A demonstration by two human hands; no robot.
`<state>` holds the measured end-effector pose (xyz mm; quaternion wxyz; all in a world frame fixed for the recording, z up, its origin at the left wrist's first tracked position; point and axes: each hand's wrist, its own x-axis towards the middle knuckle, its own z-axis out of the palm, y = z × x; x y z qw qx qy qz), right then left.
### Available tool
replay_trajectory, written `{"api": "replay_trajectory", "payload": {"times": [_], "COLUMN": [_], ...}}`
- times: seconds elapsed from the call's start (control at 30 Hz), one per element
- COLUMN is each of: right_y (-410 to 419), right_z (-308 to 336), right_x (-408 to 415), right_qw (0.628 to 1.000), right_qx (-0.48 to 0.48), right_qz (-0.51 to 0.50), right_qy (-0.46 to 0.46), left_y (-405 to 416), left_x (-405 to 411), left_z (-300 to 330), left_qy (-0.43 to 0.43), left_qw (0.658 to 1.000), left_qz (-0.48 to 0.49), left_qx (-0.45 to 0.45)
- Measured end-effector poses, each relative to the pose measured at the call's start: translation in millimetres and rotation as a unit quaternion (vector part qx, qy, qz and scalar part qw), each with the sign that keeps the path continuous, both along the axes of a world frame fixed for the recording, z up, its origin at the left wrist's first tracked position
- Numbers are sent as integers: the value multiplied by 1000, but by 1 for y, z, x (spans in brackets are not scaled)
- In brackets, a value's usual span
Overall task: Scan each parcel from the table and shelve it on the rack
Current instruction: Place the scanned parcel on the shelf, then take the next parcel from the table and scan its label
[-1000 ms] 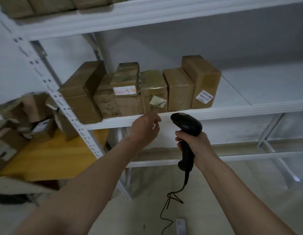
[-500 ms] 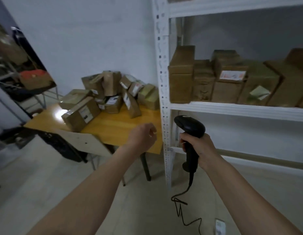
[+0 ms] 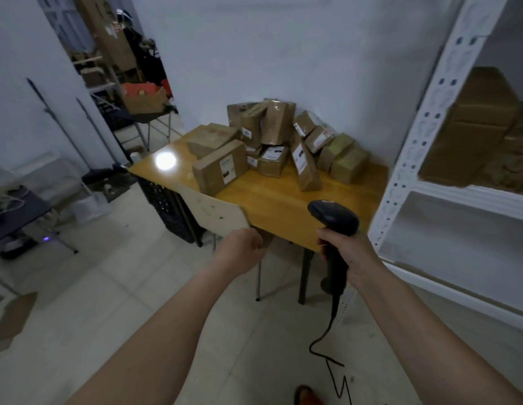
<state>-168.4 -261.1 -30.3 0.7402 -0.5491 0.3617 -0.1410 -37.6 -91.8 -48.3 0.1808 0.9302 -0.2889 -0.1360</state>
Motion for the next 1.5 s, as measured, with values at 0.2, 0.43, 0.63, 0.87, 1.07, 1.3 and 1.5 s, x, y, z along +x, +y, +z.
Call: {"api": "replay_trajectory", "payload": {"times": [0.2, 0.43, 0.63, 0.87, 1.07, 1.3, 1.5], "right_y": [22, 15, -11, -29, -37, -44, -46], "right_z": [-6, -17, -18, -29, -37, -40, -42], "right_x": [73, 174, 261, 338, 373, 404, 442], "right_qw": [999, 998, 998, 998, 997, 995, 993], "right_qx": [-2, 1, 0, -7, -19, -10, -19], "right_qz": [44, 55, 59, 52, 27, -26, -66], "right_qy": [-4, 0, 5, 33, 63, 96, 99], "left_y": [36, 28, -6, -21, -44, -82, -99], "left_x": [58, 155, 257, 341, 410, 487, 540], "left_z": [-13, -15, -11, -37, -47, -55, -74], "left_qy": [10, 6, 0, 12, 9, -13, 15], "left_qw": [998, 997, 998, 996, 996, 992, 987], "left_qz": [55, 77, 46, 68, 79, 15, 27], "left_qx": [0, 15, 47, 50, 46, 124, 159]}}
